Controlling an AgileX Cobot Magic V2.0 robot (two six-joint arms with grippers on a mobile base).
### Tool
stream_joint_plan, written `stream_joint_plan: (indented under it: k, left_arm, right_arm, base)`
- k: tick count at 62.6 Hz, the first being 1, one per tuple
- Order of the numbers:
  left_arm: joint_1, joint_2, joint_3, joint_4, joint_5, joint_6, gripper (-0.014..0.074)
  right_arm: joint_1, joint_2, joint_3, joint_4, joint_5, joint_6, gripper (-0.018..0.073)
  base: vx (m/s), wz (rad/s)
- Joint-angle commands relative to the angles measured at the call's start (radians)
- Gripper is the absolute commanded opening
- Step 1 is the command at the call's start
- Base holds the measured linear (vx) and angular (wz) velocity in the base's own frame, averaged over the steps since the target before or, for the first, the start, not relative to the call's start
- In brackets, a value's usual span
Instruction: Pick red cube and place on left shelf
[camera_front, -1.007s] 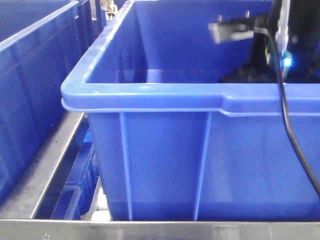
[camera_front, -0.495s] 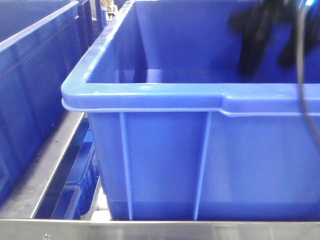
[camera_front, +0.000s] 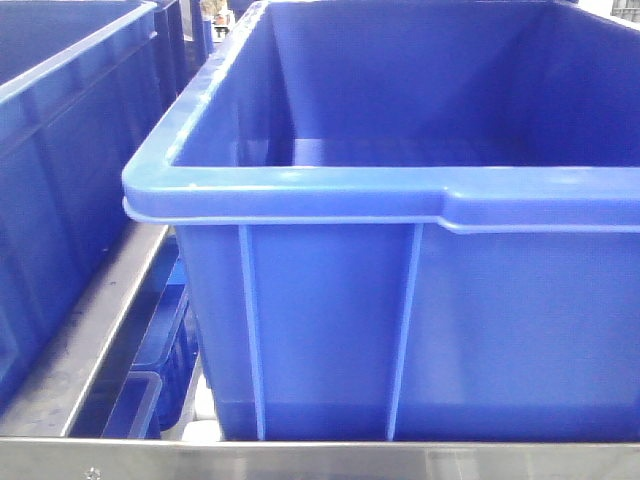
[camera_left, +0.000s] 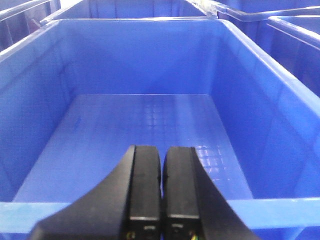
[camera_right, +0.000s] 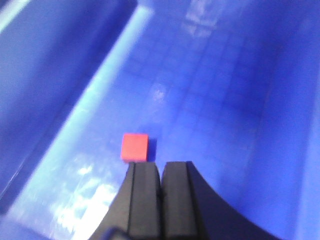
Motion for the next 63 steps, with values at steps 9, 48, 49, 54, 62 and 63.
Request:
stream_joint_plan:
  k: [9,48,49,54,62,63]
  left_arm:
    - [-0.005,-0.015,0.024,-0.009,-0.059,-0.006,0.0090]
    - [-0.005,-0.015,0.024,-0.009,-0.059,-0.006,0.0090]
    - [-0.005,-0.015,0.024,-0.009,-0.059,-0.006,0.0090]
    - [-0.005,-0.015,0.024,-0.009,-0.059,-0.006,0.0090]
    - [-0.005,-0.015,0.024,-0.009,-0.059,-0.006,0.0090]
    - [-0.005,-0.015,0.024,-0.009,-0.059,-0.006,0.0090]
  right_arm:
    - [-0.005,-0.234,0.183,-0.010,-0.208,-0.009,0.0022]
    - [-0.005,-0.534,0.378,-0.011,-0.279,-0.009,0.0022]
    - [-0.005,-0.534,0.378,-0.011,-0.279,-0.009,0.0022]
    - [-0.005,-0.534,0.378,-0.011,-0.279,-0.009,0.0022]
    - [-0.005,-0.534,0.378,-0.011,-0.280,-0.009,0.0022]
    - [-0.005,-0.534,0.378,-0.011,-0.280,-0.009,0.0022]
  base:
    - [0.00,0.00]
    - [0.00,0.00]
    - [0.00,0.00]
    - [0.00,0.00]
    - [0.00,0.00]
    - [0.00,0.00]
